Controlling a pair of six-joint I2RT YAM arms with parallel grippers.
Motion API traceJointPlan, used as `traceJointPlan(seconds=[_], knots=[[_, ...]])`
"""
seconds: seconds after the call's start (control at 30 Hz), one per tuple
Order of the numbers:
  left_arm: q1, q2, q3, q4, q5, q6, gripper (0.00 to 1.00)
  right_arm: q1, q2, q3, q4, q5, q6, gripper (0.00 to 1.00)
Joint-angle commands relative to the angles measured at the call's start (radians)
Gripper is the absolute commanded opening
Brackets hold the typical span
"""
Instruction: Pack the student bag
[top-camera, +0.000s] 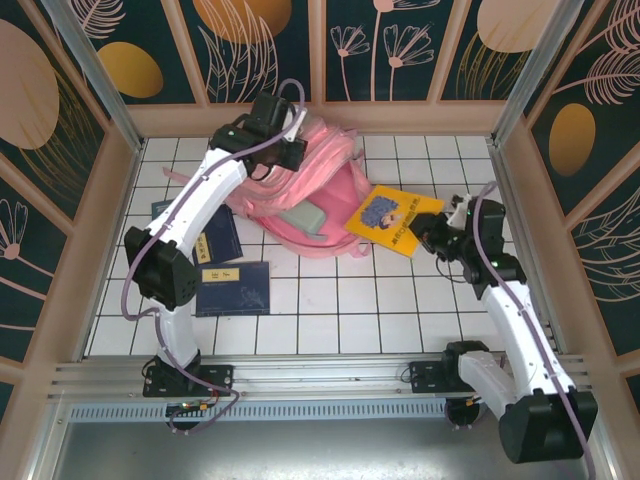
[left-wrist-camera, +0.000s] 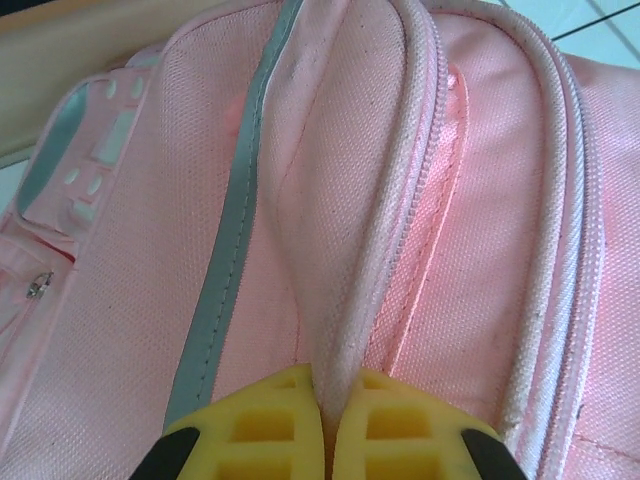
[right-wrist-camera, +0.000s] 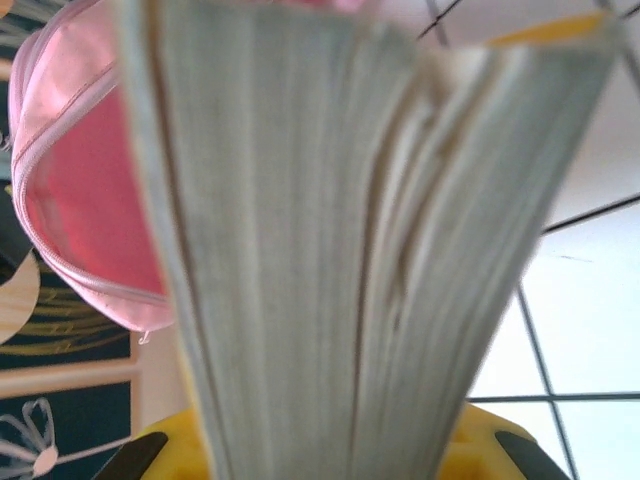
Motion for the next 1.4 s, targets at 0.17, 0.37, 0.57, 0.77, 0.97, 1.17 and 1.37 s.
traceJointPlan(seconds=[0.17, 0.37, 0.57, 0.77, 0.97, 1.17, 1.37], knots=[[0.059, -0.044, 0.063, 0.099, 0.329, -0.082, 0.00, 0.155, 0.120, 0.049, 0.382, -0.070, 0.107, 0.00], [0.071, -0.027, 0.083, 0.175, 0.497, -0.187, 0.00, 0.219, 0.244, 0.081, 0.503, -0.019, 0.137, 0.00], [0.071, -0.021, 0.084, 0.252, 0.596, -0.284, 0.00, 0.239, 0.359, 0.083, 0.660, 0.043, 0.176, 0.00], [0.070, -0.026, 0.036, 0.360, 0.682, -0.374, 0.00, 0.271, 0.523, 0.189, 0.705, 0.101, 0.145, 0.00], [0.071, -0.015, 0.017, 0.433, 0.707, -0.432, 0.00, 0.292, 0.786, 0.398, 0.685, 0.058, 0.185, 0.00], [0.071, 0.008, 0.019, 0.476, 0.709, -0.474, 0.00, 0.332, 1.016, 0.594, 0.598, 0.065, 0.197, 0.19], [0.074, 0.029, 0.033, 0.507, 0.694, -0.505, 0.00, 0.325, 1.062, 0.649, 0.550, 0.092, 0.189, 0.60]])
